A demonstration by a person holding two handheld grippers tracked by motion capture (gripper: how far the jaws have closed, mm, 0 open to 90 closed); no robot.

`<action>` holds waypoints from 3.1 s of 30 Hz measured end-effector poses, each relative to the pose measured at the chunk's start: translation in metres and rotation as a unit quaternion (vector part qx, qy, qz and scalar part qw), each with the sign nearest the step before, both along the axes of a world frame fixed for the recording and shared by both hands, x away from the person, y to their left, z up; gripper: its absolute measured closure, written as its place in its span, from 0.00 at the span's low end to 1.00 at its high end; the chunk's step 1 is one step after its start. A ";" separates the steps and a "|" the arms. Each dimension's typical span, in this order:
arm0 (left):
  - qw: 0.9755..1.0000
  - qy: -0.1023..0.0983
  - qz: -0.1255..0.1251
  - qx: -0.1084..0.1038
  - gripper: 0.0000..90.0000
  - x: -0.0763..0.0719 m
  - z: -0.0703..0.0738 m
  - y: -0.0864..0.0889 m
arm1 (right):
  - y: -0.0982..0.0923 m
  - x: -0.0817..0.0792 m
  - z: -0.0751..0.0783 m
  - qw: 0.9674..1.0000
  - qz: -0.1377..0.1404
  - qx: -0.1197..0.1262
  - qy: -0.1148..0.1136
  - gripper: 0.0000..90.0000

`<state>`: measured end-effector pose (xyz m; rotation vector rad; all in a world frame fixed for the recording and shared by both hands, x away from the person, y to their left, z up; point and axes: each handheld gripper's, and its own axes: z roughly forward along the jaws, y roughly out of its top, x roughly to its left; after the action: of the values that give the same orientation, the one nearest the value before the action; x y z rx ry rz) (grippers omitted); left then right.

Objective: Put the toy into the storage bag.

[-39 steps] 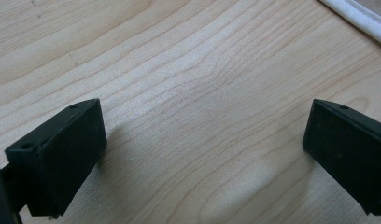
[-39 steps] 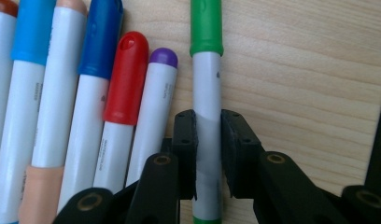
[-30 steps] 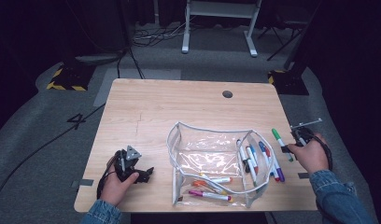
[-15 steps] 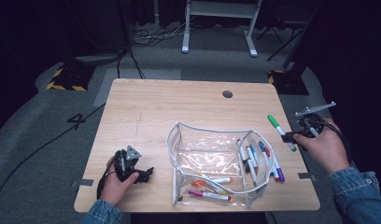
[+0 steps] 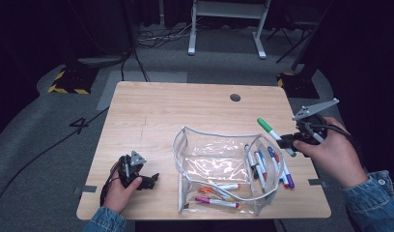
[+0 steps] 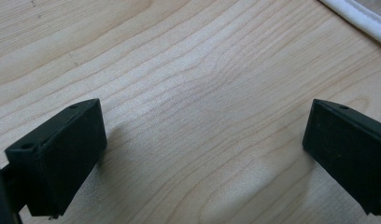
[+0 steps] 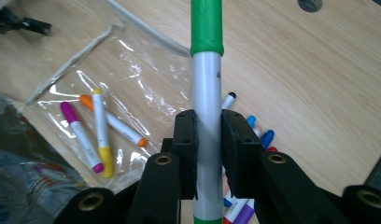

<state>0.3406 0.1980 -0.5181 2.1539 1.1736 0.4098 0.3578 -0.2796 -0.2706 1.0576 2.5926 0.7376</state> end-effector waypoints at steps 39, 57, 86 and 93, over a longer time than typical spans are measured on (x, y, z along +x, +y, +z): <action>1.000 -0.002 0.001 -0.001 0.00 0.000 0.000 0.000 | 0.153 -0.019 -0.076 0.957 0.221 -0.123 0.138 0.85; 1.000 -0.001 0.000 0.000 0.00 0.000 0.000 0.000 | 0.172 -0.017 -0.117 0.935 0.252 -0.165 0.189 0.85; 1.000 -0.002 0.001 -0.001 0.00 0.000 0.000 0.000 | 0.122 -0.014 -0.038 0.981 0.189 -0.012 0.040 0.61; 1.000 -0.001 0.000 0.000 0.00 0.000 0.000 0.000 | 0.071 -0.008 -0.013 0.993 0.112 0.020 -0.010 0.61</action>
<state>0.3406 0.1980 -0.5182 2.1522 1.1728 0.4114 0.3503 -0.2081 -0.2831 0.7717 2.7181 0.8498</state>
